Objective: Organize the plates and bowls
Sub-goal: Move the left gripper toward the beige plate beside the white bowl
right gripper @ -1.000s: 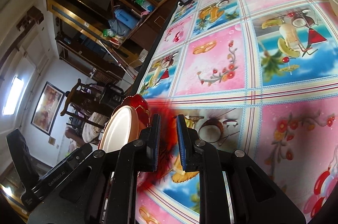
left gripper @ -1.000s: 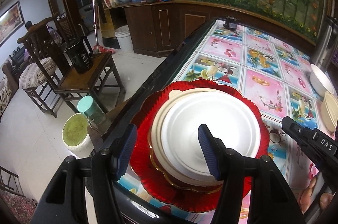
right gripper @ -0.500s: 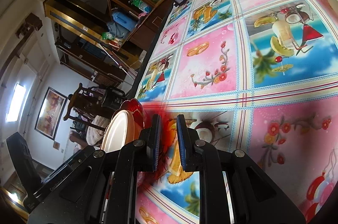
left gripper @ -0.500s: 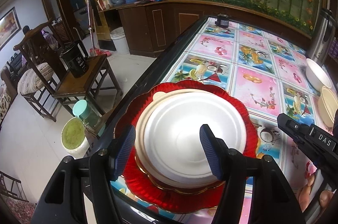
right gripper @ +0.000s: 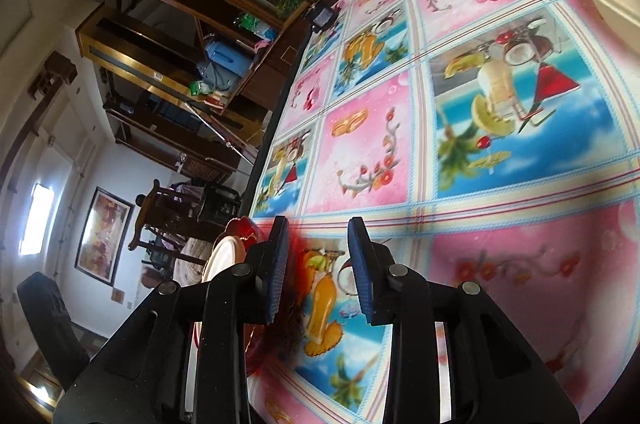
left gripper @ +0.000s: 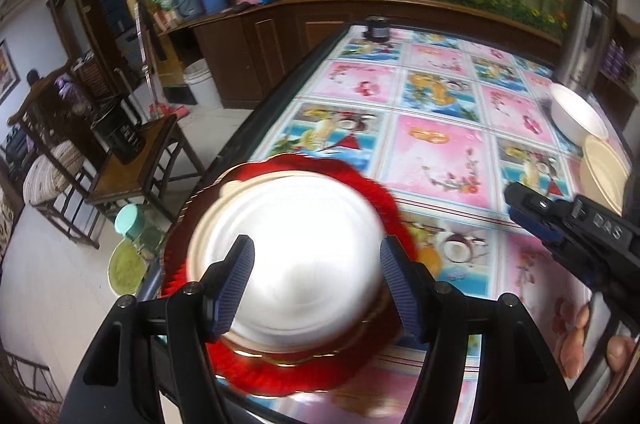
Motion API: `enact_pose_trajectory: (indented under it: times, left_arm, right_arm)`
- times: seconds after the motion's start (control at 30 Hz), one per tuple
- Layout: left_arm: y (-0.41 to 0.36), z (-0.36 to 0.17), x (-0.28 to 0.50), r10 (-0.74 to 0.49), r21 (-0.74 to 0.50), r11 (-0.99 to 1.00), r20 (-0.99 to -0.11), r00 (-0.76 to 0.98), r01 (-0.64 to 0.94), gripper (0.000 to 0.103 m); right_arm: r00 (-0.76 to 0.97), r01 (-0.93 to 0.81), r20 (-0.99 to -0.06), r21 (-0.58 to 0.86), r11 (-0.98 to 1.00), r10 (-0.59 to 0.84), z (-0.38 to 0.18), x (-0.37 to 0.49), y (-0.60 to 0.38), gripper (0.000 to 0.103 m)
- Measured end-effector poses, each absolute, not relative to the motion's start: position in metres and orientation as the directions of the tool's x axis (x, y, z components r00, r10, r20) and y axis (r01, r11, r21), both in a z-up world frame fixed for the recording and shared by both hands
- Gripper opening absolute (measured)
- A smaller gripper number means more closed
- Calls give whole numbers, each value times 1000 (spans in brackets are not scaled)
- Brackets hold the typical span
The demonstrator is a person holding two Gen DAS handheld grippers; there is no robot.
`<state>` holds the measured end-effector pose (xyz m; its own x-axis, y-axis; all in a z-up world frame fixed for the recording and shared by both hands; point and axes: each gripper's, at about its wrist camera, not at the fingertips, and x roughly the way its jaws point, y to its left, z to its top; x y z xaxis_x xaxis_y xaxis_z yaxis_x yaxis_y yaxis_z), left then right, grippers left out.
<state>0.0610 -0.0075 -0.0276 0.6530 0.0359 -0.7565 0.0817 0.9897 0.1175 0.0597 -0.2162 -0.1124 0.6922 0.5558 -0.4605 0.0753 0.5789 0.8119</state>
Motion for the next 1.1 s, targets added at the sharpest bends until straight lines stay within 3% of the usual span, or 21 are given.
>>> enact_pose_trajectory:
  times: [0.13,0.43,0.67,0.8,0.87,1.1]
  left_arm:
    - [-38,-26,60,-2,124,981,-762,647,150,67]
    - [-111,-24,66,-89,135,943,-778,622,304,67]
    - [-155,-24,88,-124,109,931,-804,581,349,67]
    - [-179,-24,104,-141,74,935,-818,557,346,67]
    - [-193,-27,109,-150,61,934,-825,545,351,67]
    - [-246,-33,124,-184,23,928,-839,512,371,67]
  right_arm:
    - [693,103,-483,801,589,536,-115,65,-232,37]
    - [728,163,-514,772,614,453,-117,72,-295,37]
    - [805,42,-378,805,592,457,-90,51,-347,37]
    - [869,-1,-314,773,635,383,-68,24,-389,38]
    - [894,27,-306,766,642,328,-63,12,-414,48]
    - [920,219,-367,769,601,135,-71,-23,-507,49]
